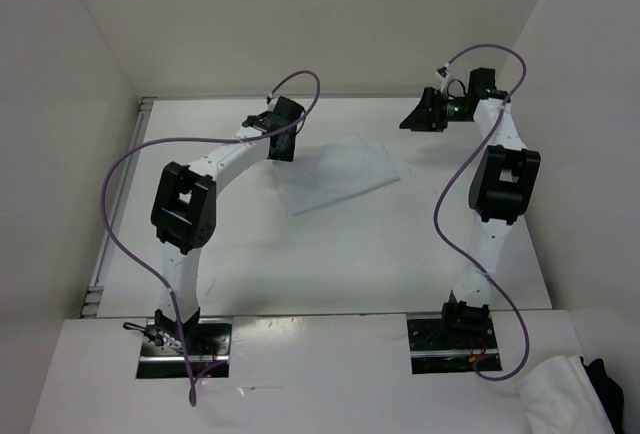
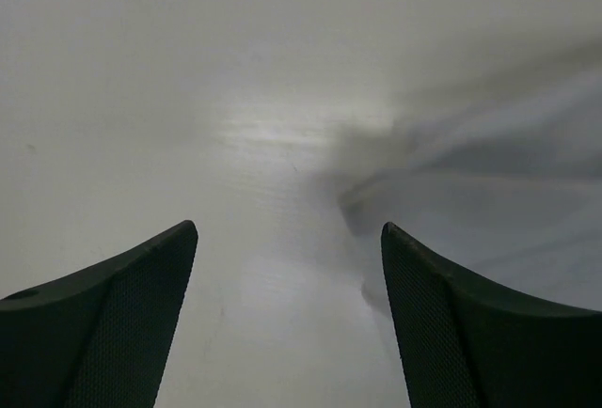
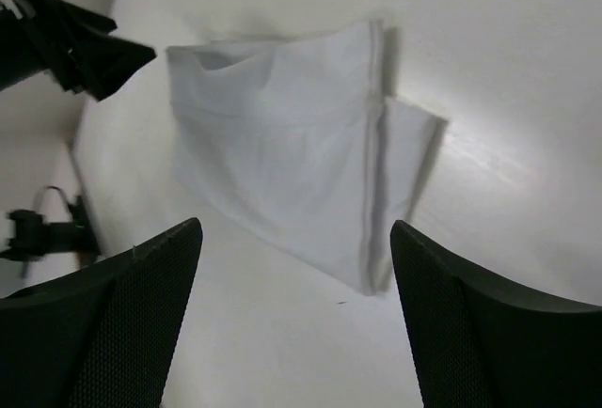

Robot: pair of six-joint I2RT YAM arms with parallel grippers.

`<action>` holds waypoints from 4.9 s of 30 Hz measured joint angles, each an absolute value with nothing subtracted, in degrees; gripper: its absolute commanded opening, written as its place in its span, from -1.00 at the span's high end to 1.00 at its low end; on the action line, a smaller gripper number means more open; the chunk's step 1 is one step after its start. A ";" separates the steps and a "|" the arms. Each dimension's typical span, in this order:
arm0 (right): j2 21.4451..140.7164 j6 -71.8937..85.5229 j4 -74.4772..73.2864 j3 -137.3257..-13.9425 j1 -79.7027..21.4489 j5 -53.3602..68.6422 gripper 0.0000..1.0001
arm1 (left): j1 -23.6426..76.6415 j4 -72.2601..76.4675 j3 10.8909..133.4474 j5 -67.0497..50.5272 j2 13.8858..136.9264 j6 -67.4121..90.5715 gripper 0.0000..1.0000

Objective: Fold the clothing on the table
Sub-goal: Fold the skirt

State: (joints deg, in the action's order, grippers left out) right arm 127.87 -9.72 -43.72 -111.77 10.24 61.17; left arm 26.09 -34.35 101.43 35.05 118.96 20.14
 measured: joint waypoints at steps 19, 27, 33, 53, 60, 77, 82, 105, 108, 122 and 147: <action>166.17 -28.75 -70.72 -175.17 -3.84 43.79 -0.66 | 21.34 -17.08 76.71 3.03 104.68 42.19 -0.83; 169.27 -28.58 -72.69 -176.35 -6.42 42.35 -0.66 | 20.60 -14.06 75.44 1.41 104.71 43.57 -0.80; 170.10 -28.10 -72.51 -177.14 -8.54 42.37 -0.63 | 18.96 -12.80 74.81 0.56 105.84 43.75 -0.65; 172.03 -20.64 -67.59 -178.08 -9.13 43.11 0.01 | 18.72 -9.37 76.25 -0.14 113.10 43.86 -0.13; 172.96 -18.50 -66.04 -178.08 -9.15 43.48 0.99 | 18.72 -8.86 76.31 0.16 113.30 44.10 0.73; 164.53 -16.47 -70.24 -173.69 -7.88 46.72 1.00 | 18.55 -9.98 76.23 3.29 108.36 41.19 1.00; 151.00 -16.67 -70.63 -159.94 -7.44 50.22 1.00 | 19.09 -10.20 76.18 2.33 103.59 37.39 1.00; 82.65 -0.95 -33.71 -62.17 -3.79 47.51 1.00 | 23.29 -21.54 60.73 -15.49 77.32 20.05 1.00; 81.65 1.39 -32.03 -62.08 -0.60 45.21 1.00 | 24.67 -21.54 60.64 -16.78 75.37 19.68 0.98; 81.47 5.76 -24.62 -56.90 -0.49 31.59 1.00 | 25.02 -18.57 60.64 -19.79 85.91 20.29 0.69; 98.94 1.10 -14.63 -63.16 -0.16 20.73 1.00 | 26.35 -17.98 61.98 -12.01 100.38 24.16 0.59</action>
State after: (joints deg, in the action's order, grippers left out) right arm 98.94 1.10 -14.63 -63.16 -0.16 20.73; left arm 26.35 -17.98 61.98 -12.01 100.38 24.16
